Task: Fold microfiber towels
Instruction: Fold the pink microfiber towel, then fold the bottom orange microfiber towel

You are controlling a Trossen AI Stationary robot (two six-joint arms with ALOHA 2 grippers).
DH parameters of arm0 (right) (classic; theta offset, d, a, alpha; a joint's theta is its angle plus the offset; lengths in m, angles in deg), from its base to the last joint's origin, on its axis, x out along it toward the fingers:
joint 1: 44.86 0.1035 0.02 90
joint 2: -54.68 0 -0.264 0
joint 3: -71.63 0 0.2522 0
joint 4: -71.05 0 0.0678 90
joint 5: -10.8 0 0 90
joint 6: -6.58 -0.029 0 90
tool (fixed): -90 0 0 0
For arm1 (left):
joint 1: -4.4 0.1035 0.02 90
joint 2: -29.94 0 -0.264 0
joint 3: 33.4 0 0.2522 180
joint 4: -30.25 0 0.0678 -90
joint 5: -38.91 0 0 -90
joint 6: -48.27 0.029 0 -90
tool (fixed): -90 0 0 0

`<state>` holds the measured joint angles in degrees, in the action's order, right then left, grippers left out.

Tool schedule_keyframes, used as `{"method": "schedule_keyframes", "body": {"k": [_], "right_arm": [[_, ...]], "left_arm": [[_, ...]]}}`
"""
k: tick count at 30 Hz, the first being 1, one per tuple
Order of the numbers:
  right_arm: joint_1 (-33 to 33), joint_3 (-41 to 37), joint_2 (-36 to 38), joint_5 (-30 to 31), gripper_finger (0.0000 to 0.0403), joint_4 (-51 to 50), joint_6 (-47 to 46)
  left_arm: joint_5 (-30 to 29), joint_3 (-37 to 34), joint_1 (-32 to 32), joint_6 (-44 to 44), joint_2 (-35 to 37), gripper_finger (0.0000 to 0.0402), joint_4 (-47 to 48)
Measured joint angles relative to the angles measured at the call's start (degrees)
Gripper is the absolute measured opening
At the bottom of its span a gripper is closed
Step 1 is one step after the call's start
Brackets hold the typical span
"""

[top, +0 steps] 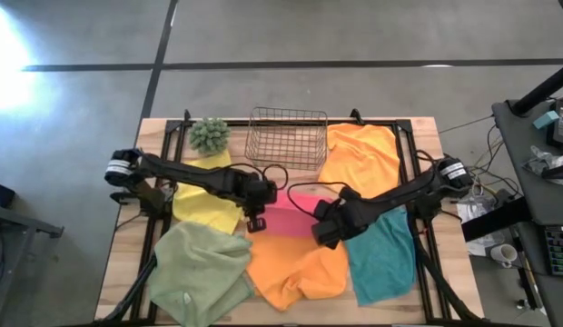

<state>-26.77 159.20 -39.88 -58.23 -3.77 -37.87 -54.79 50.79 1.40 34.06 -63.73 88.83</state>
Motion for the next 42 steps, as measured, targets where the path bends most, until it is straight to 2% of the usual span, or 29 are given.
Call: {"method": "schedule_keyframes", "body": {"k": [6,10,17,32,36,42], "right_arm": [[-4.32,-5.03,0.23,-1.33,0.0008,8.91,4.76],[-6.73,-7.2,0.76,-3.4,0.0008,11.2,5.35],[-8.19,-7.71,2.77,-8.03,0.0008,9.77,3.93],[-12.86,-7.1,4.44,-9.42,0.0012,8.97,4.61],[-12.9,-7.17,4.44,-9.44,0.0034,8.97,4.61],[-12.9,-7.15,4.44,-8.98,0.0085,8.87,4.62]], "left_arm": [[-0.09,-2.59,3.36,1.08,0.0,0.0,0.1],[0.11,-4.17,4.91,2.64,0.0,0.0,-1.3],[0.11,-4.11,5.67,4.56,-0.28,0.0,-5.73],[-1.33,-4.24,7.94,8.5,-0.83,0.0003,-7.31],[-1.2,-4.24,7.94,8.62,-0.85,0.0036,-7.32],[-1.2,-4.04,7.94,8.6,-0.85,0.012,-7.21]]}}
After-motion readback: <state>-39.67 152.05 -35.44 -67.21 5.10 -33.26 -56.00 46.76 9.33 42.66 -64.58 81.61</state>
